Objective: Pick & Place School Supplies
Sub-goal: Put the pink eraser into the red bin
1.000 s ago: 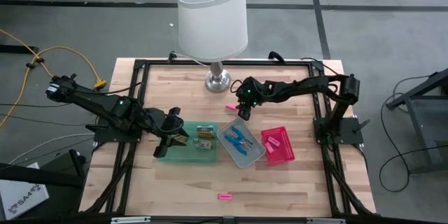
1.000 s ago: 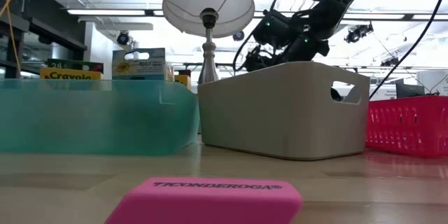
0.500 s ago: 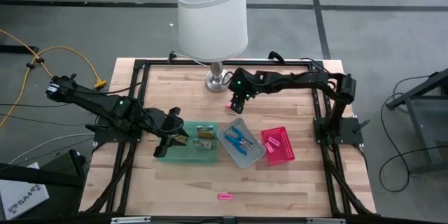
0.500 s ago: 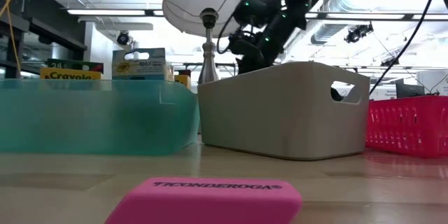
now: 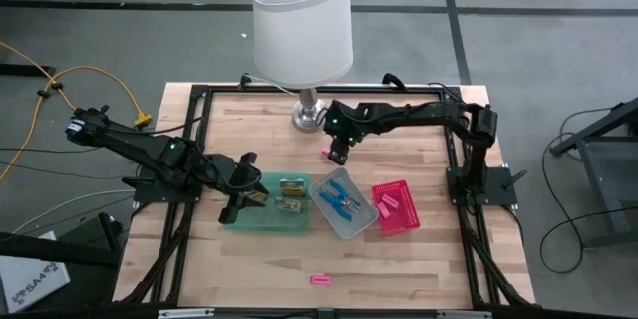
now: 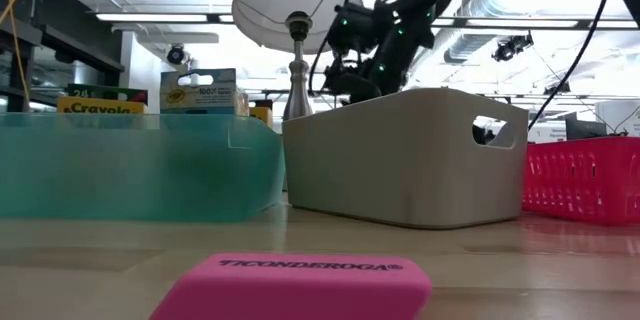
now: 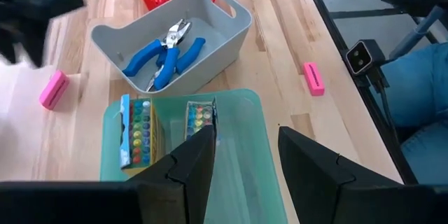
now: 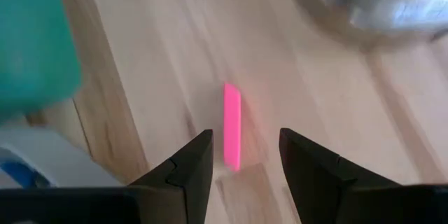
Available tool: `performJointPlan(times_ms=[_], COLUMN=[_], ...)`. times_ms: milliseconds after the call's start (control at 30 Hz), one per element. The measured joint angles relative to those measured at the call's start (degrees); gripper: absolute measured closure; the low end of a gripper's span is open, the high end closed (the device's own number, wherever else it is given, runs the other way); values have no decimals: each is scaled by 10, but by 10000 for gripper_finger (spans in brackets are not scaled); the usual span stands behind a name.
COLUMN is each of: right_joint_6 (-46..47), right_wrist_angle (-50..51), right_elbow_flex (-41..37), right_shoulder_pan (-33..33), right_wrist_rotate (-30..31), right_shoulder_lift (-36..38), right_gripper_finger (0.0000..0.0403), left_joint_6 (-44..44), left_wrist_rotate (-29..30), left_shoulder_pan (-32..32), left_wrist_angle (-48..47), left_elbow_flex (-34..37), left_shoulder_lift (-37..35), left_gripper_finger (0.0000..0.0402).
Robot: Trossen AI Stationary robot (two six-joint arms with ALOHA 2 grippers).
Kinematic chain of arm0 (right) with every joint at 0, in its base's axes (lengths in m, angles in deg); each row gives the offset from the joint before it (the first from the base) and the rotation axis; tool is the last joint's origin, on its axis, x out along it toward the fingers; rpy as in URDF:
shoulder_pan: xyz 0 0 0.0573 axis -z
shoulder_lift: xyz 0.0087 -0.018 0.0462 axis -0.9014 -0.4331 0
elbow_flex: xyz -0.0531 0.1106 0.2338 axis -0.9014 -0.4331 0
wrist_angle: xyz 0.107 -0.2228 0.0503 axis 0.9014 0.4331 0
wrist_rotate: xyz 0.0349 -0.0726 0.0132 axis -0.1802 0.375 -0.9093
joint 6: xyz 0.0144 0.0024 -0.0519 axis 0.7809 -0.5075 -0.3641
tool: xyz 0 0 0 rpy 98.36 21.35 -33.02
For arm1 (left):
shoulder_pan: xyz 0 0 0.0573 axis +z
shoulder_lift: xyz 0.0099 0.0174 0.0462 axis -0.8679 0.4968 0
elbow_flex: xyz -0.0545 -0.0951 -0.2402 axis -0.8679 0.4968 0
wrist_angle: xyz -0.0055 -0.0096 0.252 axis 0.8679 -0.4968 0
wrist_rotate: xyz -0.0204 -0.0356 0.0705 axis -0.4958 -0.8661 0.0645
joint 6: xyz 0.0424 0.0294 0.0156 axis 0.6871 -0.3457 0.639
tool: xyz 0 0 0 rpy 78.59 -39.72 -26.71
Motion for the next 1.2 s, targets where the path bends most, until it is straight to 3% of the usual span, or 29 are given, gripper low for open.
performJointPlan(times_ms=[1200], right_joint_6=[-13], right_wrist_angle=[-8], right_elbow_flex=[0], right_shoulder_pan=[0], right_wrist_rotate=[-28], right_shoulder_lift=[-72], right_gripper_finger=[248], left_joint_6=[-2], left_wrist_rotate=[3], left_shoulder_pan=[19], left_wrist_angle=[-4], left_elbow_flex=[0], left_shoulder_lift=[0], left_gripper_finger=[245])
